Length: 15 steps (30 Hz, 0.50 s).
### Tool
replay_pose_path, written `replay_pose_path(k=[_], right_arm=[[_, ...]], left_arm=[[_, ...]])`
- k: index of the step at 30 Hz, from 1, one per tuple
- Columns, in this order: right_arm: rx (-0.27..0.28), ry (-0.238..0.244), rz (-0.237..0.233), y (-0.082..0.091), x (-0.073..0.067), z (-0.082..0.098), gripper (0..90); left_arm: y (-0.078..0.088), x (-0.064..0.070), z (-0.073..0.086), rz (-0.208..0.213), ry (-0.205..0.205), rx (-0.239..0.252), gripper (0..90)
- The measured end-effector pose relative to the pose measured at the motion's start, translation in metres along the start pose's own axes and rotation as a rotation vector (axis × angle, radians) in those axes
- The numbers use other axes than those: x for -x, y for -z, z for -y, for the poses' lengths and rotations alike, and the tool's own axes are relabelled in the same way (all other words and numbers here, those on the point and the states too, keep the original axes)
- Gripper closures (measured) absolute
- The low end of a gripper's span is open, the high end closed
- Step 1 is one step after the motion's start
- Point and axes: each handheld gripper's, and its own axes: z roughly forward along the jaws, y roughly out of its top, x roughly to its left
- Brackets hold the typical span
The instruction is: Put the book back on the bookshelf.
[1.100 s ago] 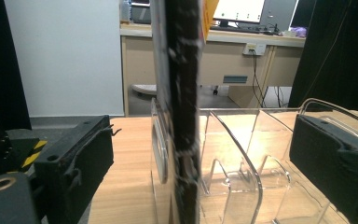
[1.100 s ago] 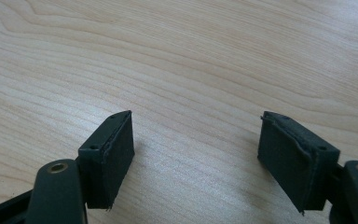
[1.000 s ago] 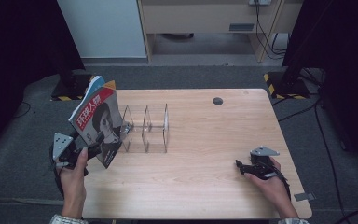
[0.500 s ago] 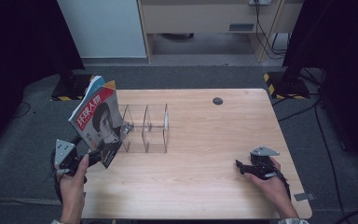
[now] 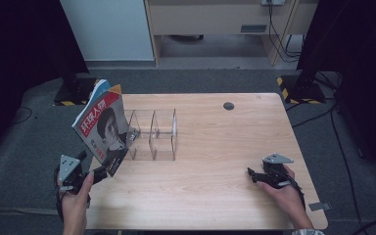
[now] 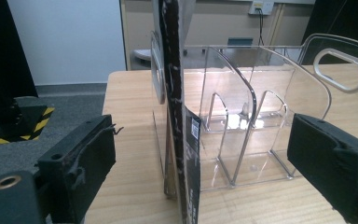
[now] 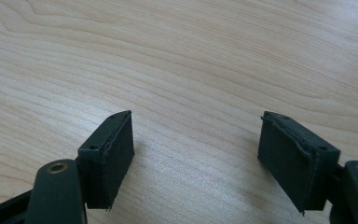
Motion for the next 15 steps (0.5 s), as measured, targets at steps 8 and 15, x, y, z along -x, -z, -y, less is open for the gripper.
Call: replay_pose_path(k=[8, 15], right_arm=[[-0.001, 0.001, -0.001, 0.000, 0.000, 0.000, 26.8], [-0.001, 0.001, -0.001, 0.000, 0.000, 0.000, 26.8]], left_arm=[[0.006, 0.005, 0.006, 0.002, -0.007, -0.049, 10.3], [0.012, 0.008, 0.009, 0.033, -0.007, -0.063, 16.3]])
